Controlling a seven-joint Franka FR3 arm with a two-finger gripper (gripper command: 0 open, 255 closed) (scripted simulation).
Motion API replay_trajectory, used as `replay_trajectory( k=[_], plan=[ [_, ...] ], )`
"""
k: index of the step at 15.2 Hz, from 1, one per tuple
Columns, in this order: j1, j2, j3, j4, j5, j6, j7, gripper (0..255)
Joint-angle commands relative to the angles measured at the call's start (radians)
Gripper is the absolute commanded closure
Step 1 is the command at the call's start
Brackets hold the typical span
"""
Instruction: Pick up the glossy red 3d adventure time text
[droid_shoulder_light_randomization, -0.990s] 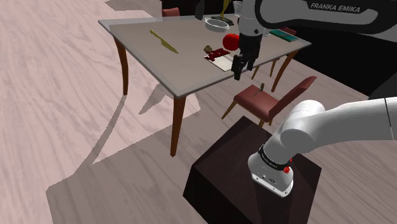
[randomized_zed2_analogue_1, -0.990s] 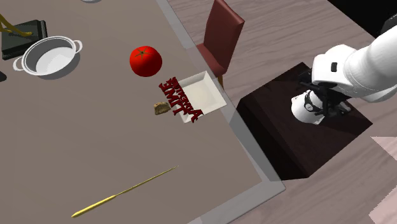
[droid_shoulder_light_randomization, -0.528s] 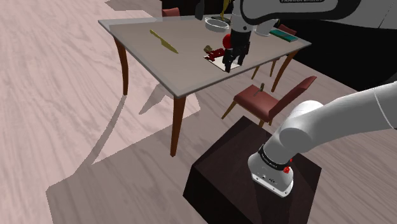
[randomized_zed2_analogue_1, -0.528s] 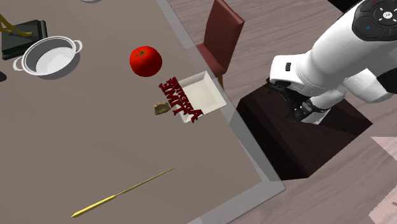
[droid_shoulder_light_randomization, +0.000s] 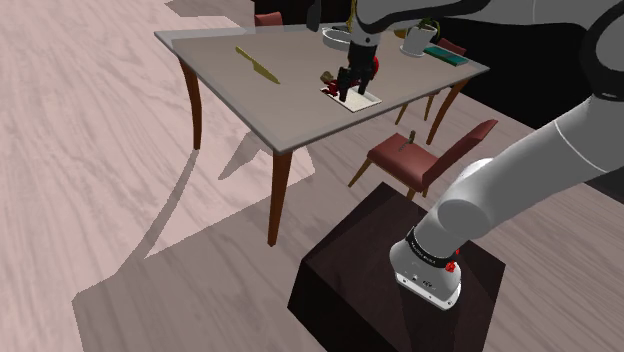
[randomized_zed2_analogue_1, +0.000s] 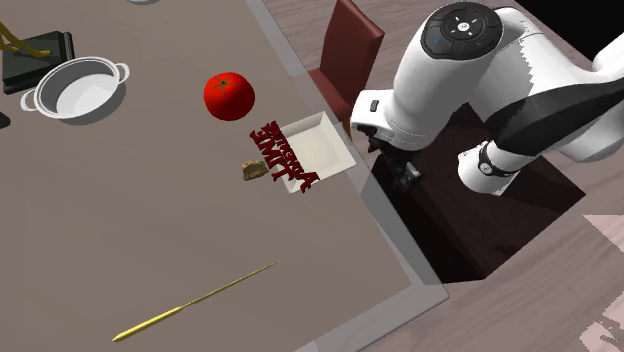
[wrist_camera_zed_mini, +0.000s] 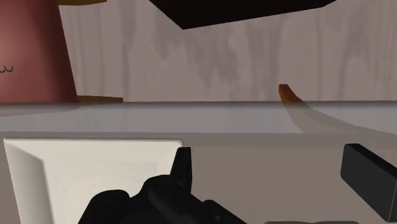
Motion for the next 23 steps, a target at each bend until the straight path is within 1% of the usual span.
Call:
replay_trajectory(
  k=[1,6,10,11,18,20,21,23],
  plan=[
    [-0.007,0.069,-0.025,0.058,0.021,0.024,-0.030,0],
    [-0.029,0.248,-0.076,0.209,0.099,0.071,-0.106,0],
    [-0.058,0.396,-0.103,0.355,0.179,0.082,-0.169,0],
    [-0.063,0.415,-0.104,0.374,0.189,0.082,-0.176,0],
    [-0.065,0.441,-0.102,0.311,0.200,0.169,-0.187,0],
    [-0.065,0.444,-0.102,0.307,0.201,0.177,-0.188,0],
    [-0.065,0.446,-0.102,0.309,0.202,0.176,-0.189,255],
    [-0.065,0.446,-0.102,0.309,0.202,0.176,-0.189,255]
  ],
)
